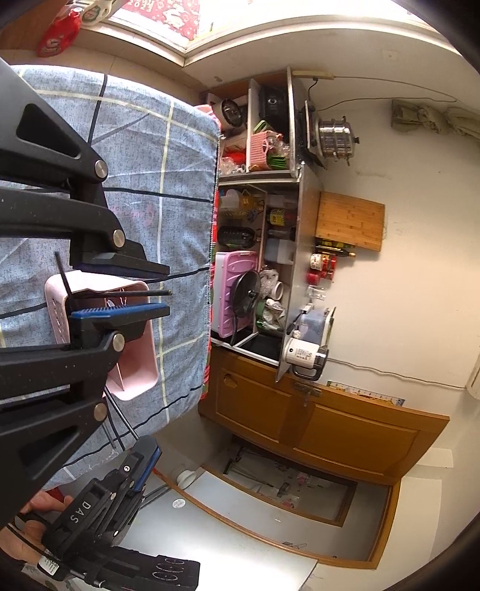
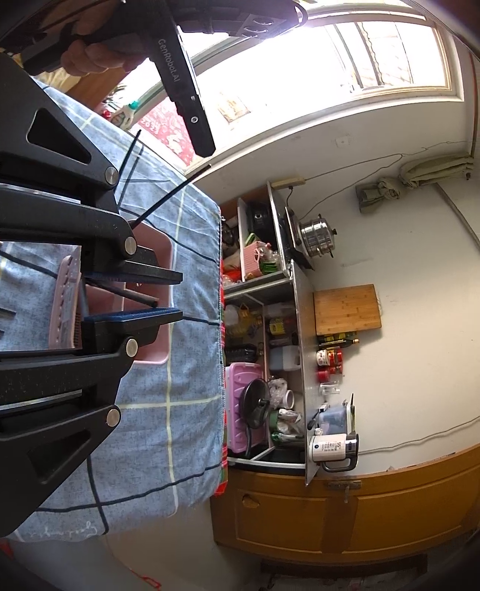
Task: Organize utensils
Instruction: 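Lower the chopsticks into the basket compartments and open both tools, then withdraw both open tools from the basket down to the remaining chopsticks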
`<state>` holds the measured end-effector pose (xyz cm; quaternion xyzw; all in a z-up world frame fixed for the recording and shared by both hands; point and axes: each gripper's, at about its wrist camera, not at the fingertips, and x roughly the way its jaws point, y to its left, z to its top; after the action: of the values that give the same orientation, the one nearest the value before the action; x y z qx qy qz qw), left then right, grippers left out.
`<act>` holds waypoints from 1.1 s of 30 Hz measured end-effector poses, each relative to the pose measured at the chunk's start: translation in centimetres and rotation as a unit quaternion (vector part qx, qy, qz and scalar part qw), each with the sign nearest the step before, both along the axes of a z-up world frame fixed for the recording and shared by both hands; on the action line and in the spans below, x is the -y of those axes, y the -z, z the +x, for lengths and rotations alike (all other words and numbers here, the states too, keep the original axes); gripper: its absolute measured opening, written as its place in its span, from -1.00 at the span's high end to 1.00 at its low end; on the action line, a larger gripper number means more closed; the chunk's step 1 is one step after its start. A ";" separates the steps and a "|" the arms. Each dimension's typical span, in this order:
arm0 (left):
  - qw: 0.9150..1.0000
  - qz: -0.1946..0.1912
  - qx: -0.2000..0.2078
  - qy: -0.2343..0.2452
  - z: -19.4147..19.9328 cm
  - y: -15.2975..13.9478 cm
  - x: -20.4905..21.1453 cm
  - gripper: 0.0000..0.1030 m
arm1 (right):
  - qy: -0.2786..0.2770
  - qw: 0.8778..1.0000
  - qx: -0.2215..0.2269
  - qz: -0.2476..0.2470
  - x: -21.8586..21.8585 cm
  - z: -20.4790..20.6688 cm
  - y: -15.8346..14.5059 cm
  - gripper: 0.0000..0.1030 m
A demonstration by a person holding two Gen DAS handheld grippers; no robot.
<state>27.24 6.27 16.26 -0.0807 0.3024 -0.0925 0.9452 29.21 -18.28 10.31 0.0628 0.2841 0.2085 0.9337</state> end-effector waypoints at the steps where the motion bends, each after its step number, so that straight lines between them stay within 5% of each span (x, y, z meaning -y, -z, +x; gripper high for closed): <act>1: 1.000 0.000 0.006 0.001 -0.7 -0.3 0.0 0.68 | 0.000 1.000 0.004 0.000 0.3 -0.5 -0.2 0.74; 13: 0.999 -0.002 0.046 0.010 -9.4 -0.9 1.3 0.54 | -0.006 0.999 0.041 0.002 2.7 -7.7 -1.5 0.73; 33: 0.998 0.031 0.059 0.021 -21.3 5.0 5.1 0.54 | -0.020 1.000 0.003 0.004 4.4 -17.1 4.3 0.73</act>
<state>5.92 1.13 11.28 -0.0397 0.2503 -0.1077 0.9613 12.12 -22.64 6.02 0.0605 0.2818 0.2288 0.9298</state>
